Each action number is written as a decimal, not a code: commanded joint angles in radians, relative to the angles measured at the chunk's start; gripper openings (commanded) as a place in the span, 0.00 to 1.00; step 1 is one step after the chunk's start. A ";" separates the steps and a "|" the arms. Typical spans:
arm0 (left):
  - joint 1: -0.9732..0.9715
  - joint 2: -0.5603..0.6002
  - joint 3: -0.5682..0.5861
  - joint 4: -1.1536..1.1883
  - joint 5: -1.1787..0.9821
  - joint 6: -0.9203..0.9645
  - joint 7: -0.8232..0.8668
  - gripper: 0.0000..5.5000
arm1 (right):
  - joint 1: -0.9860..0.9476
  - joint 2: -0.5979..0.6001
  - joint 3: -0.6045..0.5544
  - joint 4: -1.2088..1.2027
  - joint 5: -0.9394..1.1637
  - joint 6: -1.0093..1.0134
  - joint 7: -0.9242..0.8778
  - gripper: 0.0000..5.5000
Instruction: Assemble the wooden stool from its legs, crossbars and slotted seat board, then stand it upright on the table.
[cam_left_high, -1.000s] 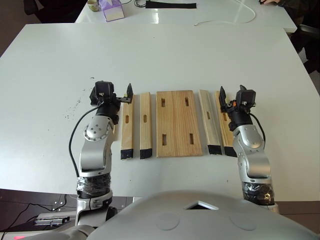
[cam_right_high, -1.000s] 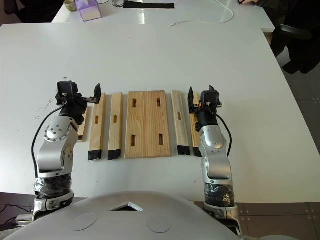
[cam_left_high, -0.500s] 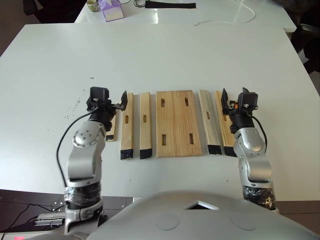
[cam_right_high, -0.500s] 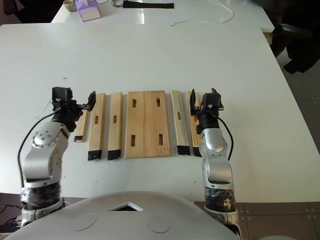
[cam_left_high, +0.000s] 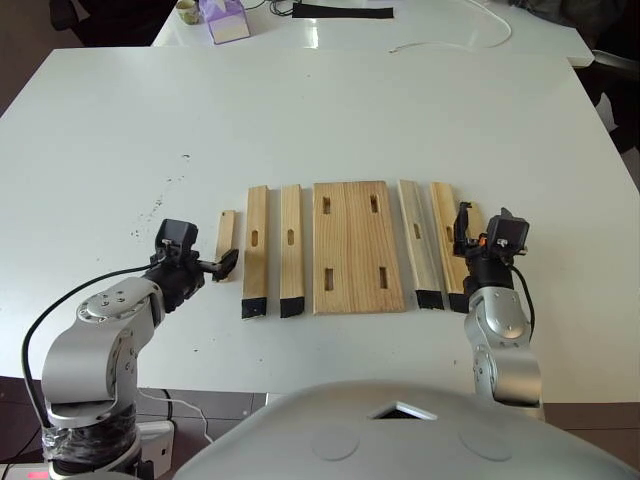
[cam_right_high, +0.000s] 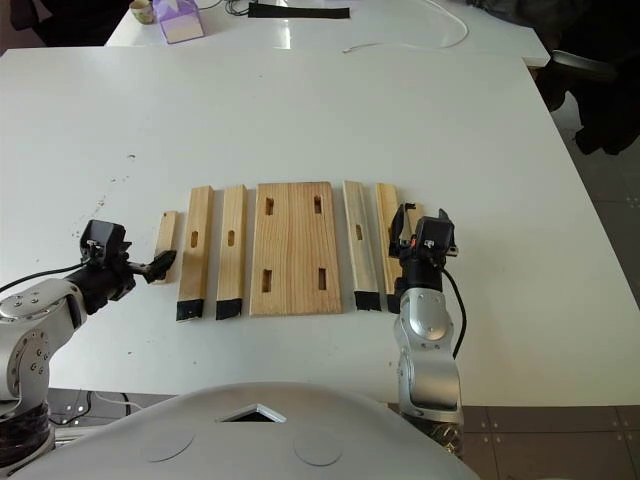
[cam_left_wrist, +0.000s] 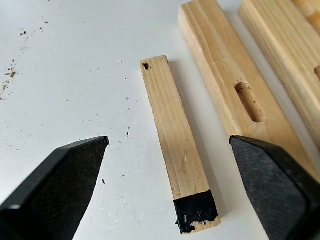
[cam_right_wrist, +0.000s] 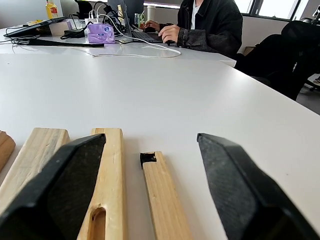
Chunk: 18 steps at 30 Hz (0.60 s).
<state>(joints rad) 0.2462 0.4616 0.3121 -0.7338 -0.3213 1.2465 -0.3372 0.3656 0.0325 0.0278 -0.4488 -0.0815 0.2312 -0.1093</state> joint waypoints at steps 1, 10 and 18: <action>0.003 -0.040 -0.024 -0.008 0.001 0.051 0.043 0.82 | -0.022 -0.013 -0.017 -0.010 0.005 0.014 0.014 0.61; 0.052 -0.050 -0.076 0.008 0.030 0.041 0.096 0.82 | -0.034 -0.021 -0.018 0.010 0.002 0.026 0.033 0.61; 0.051 -0.004 -0.059 0.225 0.060 -0.113 0.071 0.63 | -0.034 -0.027 -0.016 0.018 -0.001 0.033 0.044 0.61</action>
<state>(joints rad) 0.2871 0.4332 0.2395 -0.6399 -0.2971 1.1486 -0.2668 0.3361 0.0070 0.0060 -0.4378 -0.0807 0.2460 -0.0703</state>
